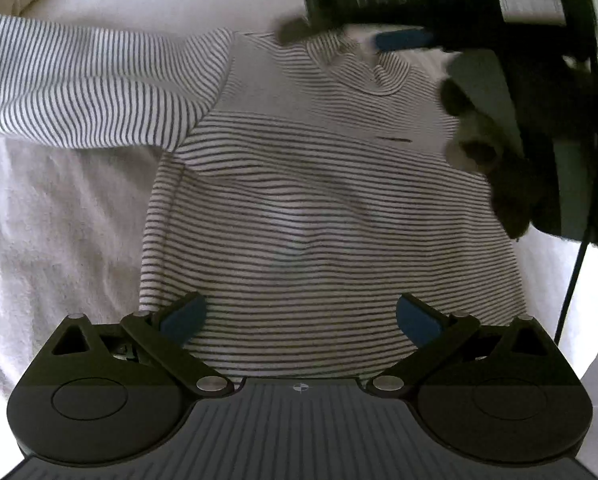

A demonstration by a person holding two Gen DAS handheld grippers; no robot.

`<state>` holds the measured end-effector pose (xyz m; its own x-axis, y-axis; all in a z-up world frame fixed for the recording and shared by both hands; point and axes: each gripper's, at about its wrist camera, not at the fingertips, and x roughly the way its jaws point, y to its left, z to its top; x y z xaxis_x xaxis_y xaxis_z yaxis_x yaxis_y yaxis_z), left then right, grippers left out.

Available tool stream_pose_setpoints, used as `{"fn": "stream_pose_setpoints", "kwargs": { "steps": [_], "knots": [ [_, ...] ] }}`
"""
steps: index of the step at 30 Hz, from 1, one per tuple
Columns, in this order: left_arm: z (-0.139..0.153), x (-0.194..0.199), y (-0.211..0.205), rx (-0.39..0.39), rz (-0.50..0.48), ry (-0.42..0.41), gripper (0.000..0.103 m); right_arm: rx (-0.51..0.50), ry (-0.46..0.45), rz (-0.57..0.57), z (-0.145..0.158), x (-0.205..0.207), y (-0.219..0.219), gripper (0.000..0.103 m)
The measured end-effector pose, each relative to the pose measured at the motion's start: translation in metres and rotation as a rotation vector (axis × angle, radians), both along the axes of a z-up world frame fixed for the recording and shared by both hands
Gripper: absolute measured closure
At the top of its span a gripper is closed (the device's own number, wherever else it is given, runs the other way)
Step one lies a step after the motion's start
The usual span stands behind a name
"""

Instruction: Fold clothes

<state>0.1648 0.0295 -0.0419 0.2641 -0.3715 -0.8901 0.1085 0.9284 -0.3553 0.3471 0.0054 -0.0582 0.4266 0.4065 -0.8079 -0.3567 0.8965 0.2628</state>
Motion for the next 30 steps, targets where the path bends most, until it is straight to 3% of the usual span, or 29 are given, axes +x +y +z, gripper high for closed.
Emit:
{"fn": "stream_pose_setpoints", "kwargs": {
  "steps": [2,5,7,11,14,16,19,25,28,30],
  "knots": [
    [0.000,-0.003,0.002,-0.013,0.001,-0.009,0.000,0.223,0.180,-0.024,-0.011,0.018,-0.009,0.001],
    [0.000,-0.003,0.007,-0.041,0.014,-0.006,0.000,0.313,0.305,-0.094,-0.031,0.048,-0.012,0.000],
    [0.001,-0.003,0.012,-0.066,0.027,0.005,0.000,0.354,0.277,-0.179,-0.026,0.060,-0.025,0.001],
    [0.002,-0.003,0.018,-0.101,0.030,0.016,0.000,0.515,0.133,-0.357,0.005,0.080,-0.055,0.000],
    [0.004,-0.004,0.019,-0.101,0.014,0.012,0.000,0.474,0.105,-0.300,0.024,0.077,-0.058,0.000],
    [0.004,-0.004,0.018,-0.098,0.011,0.012,0.000,0.436,0.152,-0.251,0.024,0.070,-0.059,0.000],
    [0.003,-0.001,0.016,-0.090,0.008,0.013,0.000,0.329,0.266,-0.187,0.008,0.059,-0.047,0.000],
    [-0.009,0.007,0.012,-0.081,-0.003,0.000,0.000,0.307,0.404,-0.069,-0.033,0.071,-0.015,0.000],
    [-0.009,0.007,0.012,-0.080,0.008,-0.001,0.000,0.518,0.424,-0.197,-0.037,0.082,-0.035,0.000],
    [-0.010,0.006,0.011,-0.076,0.009,-0.007,0.000,0.690,0.408,-0.361,-0.035,0.085,-0.062,0.000]
  ]
}}
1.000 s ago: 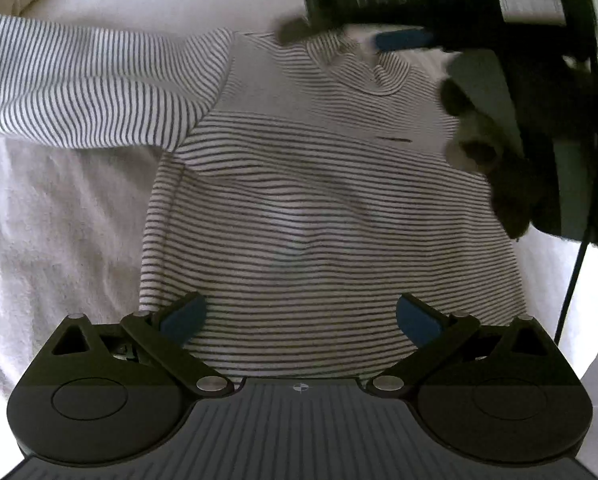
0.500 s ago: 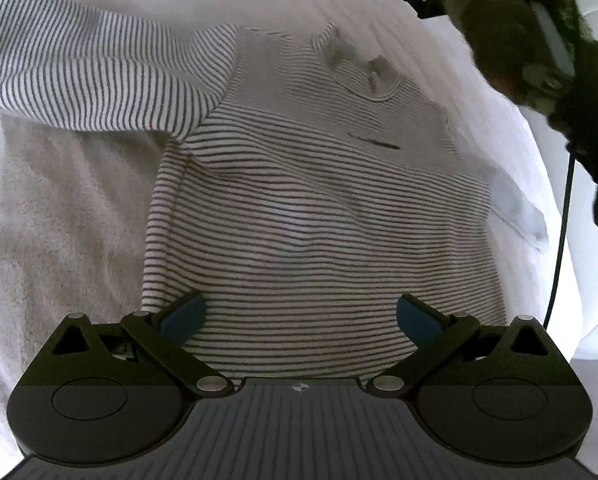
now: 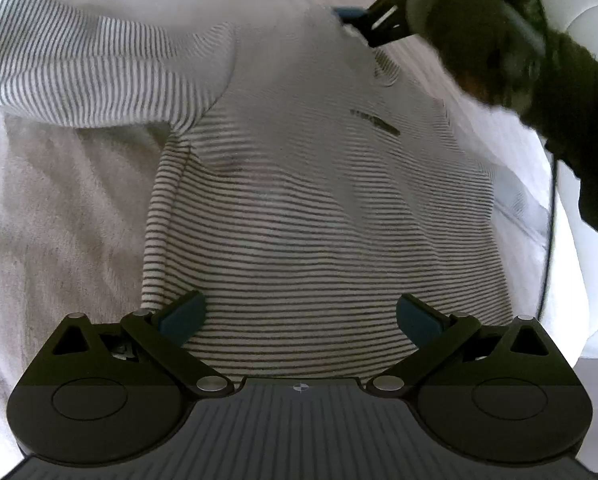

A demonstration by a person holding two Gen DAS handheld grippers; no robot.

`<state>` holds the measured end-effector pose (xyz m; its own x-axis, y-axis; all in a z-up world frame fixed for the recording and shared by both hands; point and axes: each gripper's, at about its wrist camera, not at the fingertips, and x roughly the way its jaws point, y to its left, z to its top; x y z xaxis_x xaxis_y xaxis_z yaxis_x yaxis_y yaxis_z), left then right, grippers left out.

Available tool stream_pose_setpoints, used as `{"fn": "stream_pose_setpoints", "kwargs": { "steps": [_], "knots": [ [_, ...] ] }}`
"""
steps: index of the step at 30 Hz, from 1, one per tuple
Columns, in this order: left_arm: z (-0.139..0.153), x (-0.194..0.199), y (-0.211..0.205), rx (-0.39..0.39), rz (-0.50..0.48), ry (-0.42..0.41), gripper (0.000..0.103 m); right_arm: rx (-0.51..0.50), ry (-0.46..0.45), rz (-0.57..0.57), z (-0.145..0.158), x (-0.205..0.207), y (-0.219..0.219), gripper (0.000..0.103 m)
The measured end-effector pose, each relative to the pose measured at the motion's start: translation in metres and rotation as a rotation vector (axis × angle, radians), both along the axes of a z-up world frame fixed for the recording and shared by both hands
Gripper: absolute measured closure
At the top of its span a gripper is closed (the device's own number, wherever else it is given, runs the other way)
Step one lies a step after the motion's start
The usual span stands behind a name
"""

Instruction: Fold clothes

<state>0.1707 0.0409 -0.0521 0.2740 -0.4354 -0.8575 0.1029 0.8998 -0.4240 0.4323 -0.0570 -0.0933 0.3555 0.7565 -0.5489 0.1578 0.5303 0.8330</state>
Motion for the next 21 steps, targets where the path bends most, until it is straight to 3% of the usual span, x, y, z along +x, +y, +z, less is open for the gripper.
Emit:
{"fn": "stream_pose_setpoints", "kwargs": {
  "steps": [2,4,7,10,13,15,17,20,21],
  "knots": [
    [0.000,-0.002,-0.001,0.015,-0.020,-0.011,0.000,0.011,0.023,-0.059,0.000,-0.002,-0.014,0.000],
    [0.001,-0.005,-0.002,0.030,-0.047,-0.016,0.000,-0.092,-0.003,-0.008,0.013,-0.011,-0.021,0.000],
    [0.009,-0.003,0.003,0.014,-0.063,-0.001,0.000,-0.184,-0.101,0.023,0.046,-0.046,-0.049,0.000],
    [0.021,0.007,0.007,-0.048,-0.048,-0.013,0.000,-0.312,-0.239,-0.111,0.085,-0.114,-0.098,0.000],
    [0.025,0.033,-0.008,-0.068,-0.036,-0.090,0.000,-0.414,-0.244,-0.321,0.088,-0.179,-0.131,0.000],
    [0.023,0.053,-0.022,-0.069,-0.029,-0.147,0.000,-0.476,-0.174,-0.384,0.073,-0.214,-0.141,0.000],
    [0.016,0.074,-0.030,-0.057,-0.010,-0.173,0.000,-0.541,-0.162,-0.349,0.059,-0.237,-0.135,0.000],
    [-0.010,0.096,-0.019,0.041,0.055,-0.097,0.000,-0.629,-0.186,-0.243,0.036,-0.262,-0.107,0.000],
    [-0.012,0.098,-0.015,0.026,0.048,-0.092,0.000,-0.656,-0.184,-0.227,0.030,-0.267,-0.104,0.000]
  ]
}}
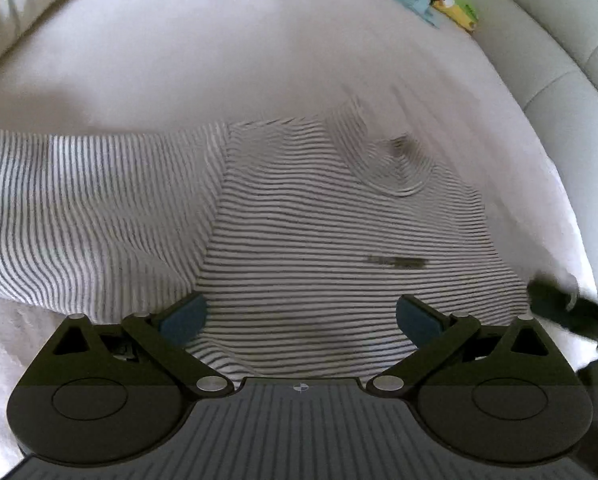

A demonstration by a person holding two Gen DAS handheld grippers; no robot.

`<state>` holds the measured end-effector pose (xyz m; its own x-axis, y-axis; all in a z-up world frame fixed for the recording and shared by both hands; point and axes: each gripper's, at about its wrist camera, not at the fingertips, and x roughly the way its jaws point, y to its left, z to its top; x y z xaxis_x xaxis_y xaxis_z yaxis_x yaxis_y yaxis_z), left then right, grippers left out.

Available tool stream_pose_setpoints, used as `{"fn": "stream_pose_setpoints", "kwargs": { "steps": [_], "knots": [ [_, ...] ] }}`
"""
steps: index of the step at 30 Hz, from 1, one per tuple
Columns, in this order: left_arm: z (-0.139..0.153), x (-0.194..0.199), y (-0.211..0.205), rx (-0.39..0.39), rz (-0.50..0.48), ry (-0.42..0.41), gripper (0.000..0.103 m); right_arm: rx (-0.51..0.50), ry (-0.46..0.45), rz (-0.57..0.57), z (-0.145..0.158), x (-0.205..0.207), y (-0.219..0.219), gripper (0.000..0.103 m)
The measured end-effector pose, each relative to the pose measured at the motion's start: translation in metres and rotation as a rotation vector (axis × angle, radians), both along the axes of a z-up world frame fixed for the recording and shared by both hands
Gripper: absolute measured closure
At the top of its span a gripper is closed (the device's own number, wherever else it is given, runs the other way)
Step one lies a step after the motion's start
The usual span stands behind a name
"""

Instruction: Fold clothes

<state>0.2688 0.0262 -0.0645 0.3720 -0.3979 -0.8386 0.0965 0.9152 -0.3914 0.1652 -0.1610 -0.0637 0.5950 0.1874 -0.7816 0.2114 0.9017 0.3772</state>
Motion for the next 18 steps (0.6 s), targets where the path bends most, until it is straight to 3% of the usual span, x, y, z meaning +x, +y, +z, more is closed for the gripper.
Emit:
{"fn": "stream_pose_setpoints", "kwargs": {
  "steps": [3,5,10,13,18],
  "knots": [
    [0.007,-0.001,-0.005,0.036,-0.032,-0.011,0.000,-0.003,0.072,-0.022,-0.028,-0.009,-0.005,0.000],
    [0.009,-0.003,-0.016,0.085,-0.034,-0.013,0.000,0.003,0.046,-0.032,-0.035,-0.013,-0.006,0.000],
    [0.028,-0.015,-0.061,0.172,-0.059,-0.098,0.000,0.172,0.096,-0.073,-0.032,0.001,-0.035,0.000],
    [0.041,-0.020,-0.111,0.204,-0.167,-0.169,0.000,0.314,0.055,-0.142,-0.014,-0.018,-0.088,0.000],
    [0.045,-0.049,-0.204,0.351,-0.472,-0.359,0.000,0.207,0.019,-0.466,0.005,-0.083,-0.190,0.000]
  ]
}}
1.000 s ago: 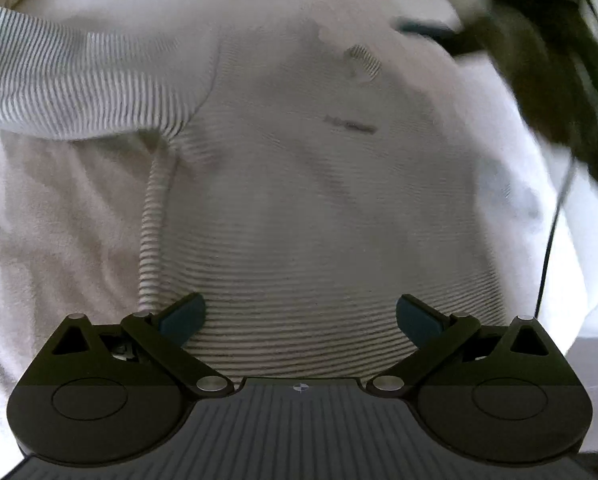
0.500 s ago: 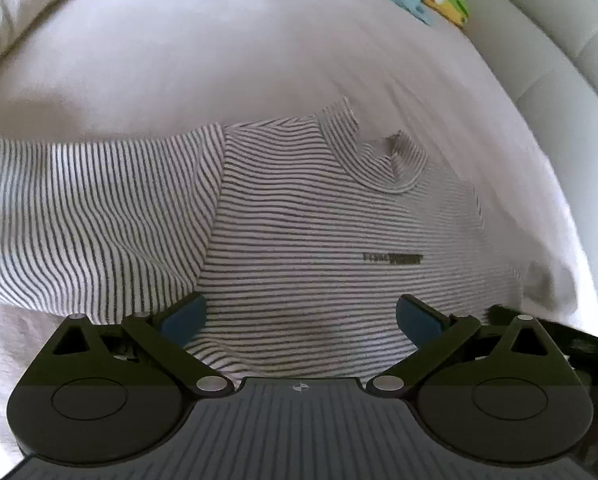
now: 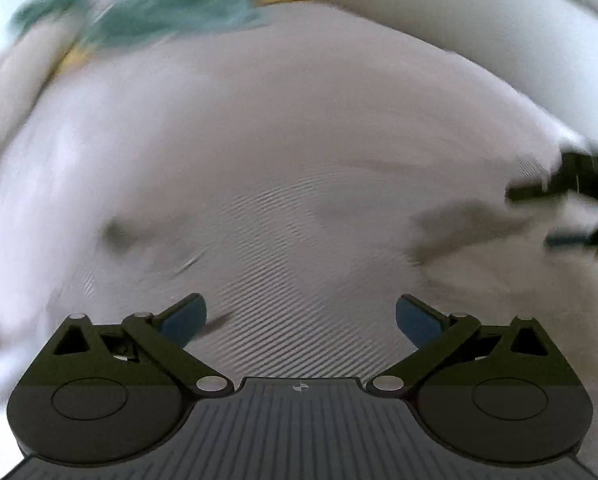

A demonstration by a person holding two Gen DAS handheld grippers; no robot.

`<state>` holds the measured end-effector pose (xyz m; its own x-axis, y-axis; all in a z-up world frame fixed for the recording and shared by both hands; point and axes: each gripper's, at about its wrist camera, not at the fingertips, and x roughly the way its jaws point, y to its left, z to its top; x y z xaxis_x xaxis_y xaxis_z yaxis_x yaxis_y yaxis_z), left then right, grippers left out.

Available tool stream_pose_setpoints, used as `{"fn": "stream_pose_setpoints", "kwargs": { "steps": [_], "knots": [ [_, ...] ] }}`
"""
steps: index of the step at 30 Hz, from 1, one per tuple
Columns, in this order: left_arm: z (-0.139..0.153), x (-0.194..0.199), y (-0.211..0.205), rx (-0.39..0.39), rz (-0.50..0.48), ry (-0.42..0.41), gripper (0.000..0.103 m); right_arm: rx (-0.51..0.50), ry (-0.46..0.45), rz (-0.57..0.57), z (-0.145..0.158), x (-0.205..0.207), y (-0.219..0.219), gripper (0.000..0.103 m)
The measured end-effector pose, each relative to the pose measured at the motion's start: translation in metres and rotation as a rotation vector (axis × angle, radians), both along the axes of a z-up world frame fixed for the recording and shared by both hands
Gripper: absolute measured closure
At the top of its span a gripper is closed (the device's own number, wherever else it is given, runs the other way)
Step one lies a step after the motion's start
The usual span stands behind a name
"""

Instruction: Fold clothes

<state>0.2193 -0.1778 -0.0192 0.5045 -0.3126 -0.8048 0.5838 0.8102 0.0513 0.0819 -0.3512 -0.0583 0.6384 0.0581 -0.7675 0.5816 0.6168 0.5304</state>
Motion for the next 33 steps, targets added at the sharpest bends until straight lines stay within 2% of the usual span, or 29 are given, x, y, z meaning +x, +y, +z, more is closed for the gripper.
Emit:
{"fn": "stream_pose_setpoints", "kwargs": {
  "steps": [1,2,3,4,5,7,9,12,15,17,18,19,21,22,24,26,28,29,32,33],
  "knots": [
    [-0.004,-0.007,-0.019,0.023,-0.056,-0.031,0.001,-0.003,0.011,-0.041,-0.002,-0.008,-0.015,0.003],
    [-0.009,-0.014,-0.038,0.038,-0.110,-0.058,0.003,-0.006,0.022,-0.081,-0.004,-0.016,-0.029,0.012],
    [-0.013,-0.020,-0.055,0.054,-0.158,-0.079,0.015,-0.009,0.033,-0.122,-0.006,-0.024,-0.044,0.015],
    [-0.018,-0.025,-0.071,0.070,-0.205,-0.100,0.043,0.001,0.027,-0.135,-0.007,-0.031,-0.058,0.017],
    [-0.022,-0.030,-0.088,0.091,-0.249,-0.117,0.048,0.004,0.018,-0.142,-0.009,-0.033,-0.066,0.019],
    [-0.032,-0.035,-0.109,0.108,-0.316,-0.145,0.035,0.008,-0.002,-0.145,-0.013,-0.036,-0.080,0.022],
    [-0.043,-0.035,-0.133,0.133,-0.364,-0.214,0.021,0.016,-0.016,-0.144,-0.023,-0.031,-0.088,0.030],
    [-0.059,-0.030,-0.158,0.219,-0.438,-0.294,0.020,0.021,-0.027,-0.175,-0.031,-0.018,-0.087,0.039],
    [-0.078,-0.021,-0.171,0.269,-0.491,-0.286,0.019,0.005,-0.045,-0.193,-0.034,-0.013,-0.086,0.040],
    [-0.083,-0.019,-0.172,0.265,-0.519,-0.285,0.023,-0.009,-0.037,-0.177,-0.038,-0.006,-0.086,0.040],
    [-0.083,-0.020,-0.170,0.255,-0.533,-0.282,0.032,-0.018,-0.037,-0.160,-0.038,-0.003,-0.085,0.041],
    [-0.082,-0.020,-0.169,0.246,-0.548,-0.279,0.044,-0.027,-0.036,-0.143,-0.037,-0.001,-0.084,0.046],
    [-0.082,-0.025,-0.165,0.258,-0.576,-0.301,0.058,-0.018,-0.043,-0.105,-0.038,0.005,-0.082,0.054],
    [-0.081,-0.032,-0.163,0.274,-0.586,-0.326,0.061,-0.013,-0.047,-0.085,-0.038,0.007,-0.081,0.059],
    [-0.080,-0.037,-0.160,0.295,-0.582,-0.355,0.060,-0.006,-0.047,-0.072,-0.037,0.010,-0.081,0.070],
    [-0.079,-0.033,-0.161,0.288,-0.546,-0.357,0.051,0.002,-0.048,-0.066,-0.033,0.011,-0.081,0.078],
    [-0.075,-0.029,-0.164,0.254,-0.508,-0.348,0.034,0.000,-0.074,-0.052,-0.024,0.016,-0.078,0.080],
    [-0.074,-0.029,-0.166,0.239,-0.506,-0.349,0.031,-0.004,-0.088,-0.042,-0.017,0.018,-0.076,0.084],
    [-0.072,-0.031,-0.174,0.196,-0.502,-0.356,0.033,-0.008,-0.146,-0.001,0.011,0.014,-0.074,0.089],
    [-0.072,-0.031,-0.175,0.196,-0.491,-0.358,0.044,-0.011,-0.162,0.016,0.020,0.016,-0.074,0.090]
  ]
}}
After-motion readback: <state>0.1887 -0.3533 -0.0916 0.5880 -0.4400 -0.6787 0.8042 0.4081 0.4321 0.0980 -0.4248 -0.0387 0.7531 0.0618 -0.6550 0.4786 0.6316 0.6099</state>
